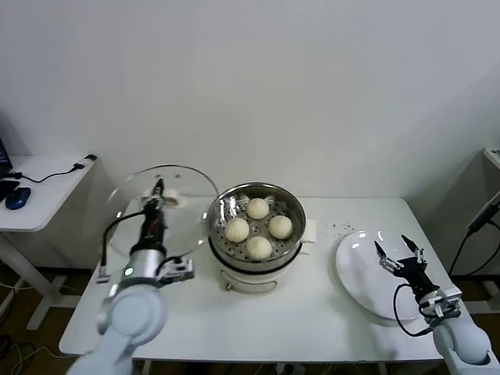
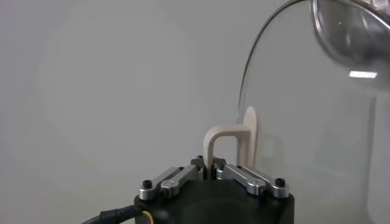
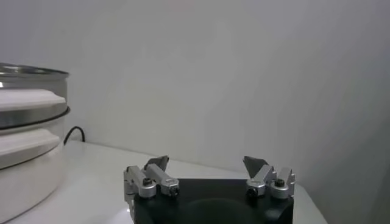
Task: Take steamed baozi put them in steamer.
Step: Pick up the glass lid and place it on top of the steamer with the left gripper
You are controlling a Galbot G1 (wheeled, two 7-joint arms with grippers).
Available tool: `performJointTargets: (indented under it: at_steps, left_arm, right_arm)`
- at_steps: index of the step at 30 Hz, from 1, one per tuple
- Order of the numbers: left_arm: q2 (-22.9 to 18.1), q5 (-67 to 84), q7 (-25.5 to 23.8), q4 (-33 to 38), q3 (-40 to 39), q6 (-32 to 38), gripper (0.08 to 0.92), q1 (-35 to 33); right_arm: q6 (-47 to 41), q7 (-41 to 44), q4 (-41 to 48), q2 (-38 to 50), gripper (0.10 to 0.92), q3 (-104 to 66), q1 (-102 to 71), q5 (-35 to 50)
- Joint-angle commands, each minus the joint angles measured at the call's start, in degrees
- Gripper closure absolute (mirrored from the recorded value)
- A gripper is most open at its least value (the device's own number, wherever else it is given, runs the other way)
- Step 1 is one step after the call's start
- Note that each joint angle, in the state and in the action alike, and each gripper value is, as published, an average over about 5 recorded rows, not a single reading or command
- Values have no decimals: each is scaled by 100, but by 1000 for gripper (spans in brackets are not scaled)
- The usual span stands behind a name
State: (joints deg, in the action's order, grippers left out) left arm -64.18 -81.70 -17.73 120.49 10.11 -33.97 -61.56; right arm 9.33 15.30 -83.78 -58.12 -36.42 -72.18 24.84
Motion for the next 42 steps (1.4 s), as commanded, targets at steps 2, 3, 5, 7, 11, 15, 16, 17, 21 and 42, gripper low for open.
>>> performJointTargets:
  at_steps: [2, 3, 5, 7, 11, 15, 16, 17, 21, 42]
  left_arm:
    - [-1373, -1070, -1089, -1072, -2189, -878, 851, 1665]
    - [-1493, -1058, -960, -1203, -2220, -879, 851, 1662]
    - [-1718, -1021, -691, -1464, -2266, -885, 851, 1648]
    - [-1893, -955, -427, -1692, -2322, -884, 851, 1637]
    - [-2112, -827, -51, -2033, -2420, -875, 851, 1625]
    - [-2210, -695, 173, -2282, -2448, -860, 851, 1632]
    - [-2219, -635, 235, -2344, -2442, -863, 851, 1634]
    - [-2224, -579, 290, -2399, -2431, -867, 851, 1634]
    - [-2201, -406, 434, -2556, -2370, -869, 851, 1618]
    - [-2150, -262, 431, -2859, -2129, -795, 851, 1586]
  right_arm:
    - [37, 13, 183, -26, 203, -39, 107, -47]
    - [44, 20, 194, -27, 203, -54, 99, -49]
    - [55, 30, 211, -29, 203, -83, 84, -54]
    - [67, 40, 224, -34, 203, -120, 65, -56]
    - [90, 51, 236, -45, 203, -176, 31, -67]
    - [102, 61, 233, -58, 203, -216, 0, -86]
    - [104, 64, 231, -61, 203, -226, -10, -89]
    - [107, 67, 230, -64, 203, -238, -20, -92]
    - [121, 85, 245, -67, 203, -283, -51, -95]
    - [189, 172, 326, -119, 203, -385, -66, -220]
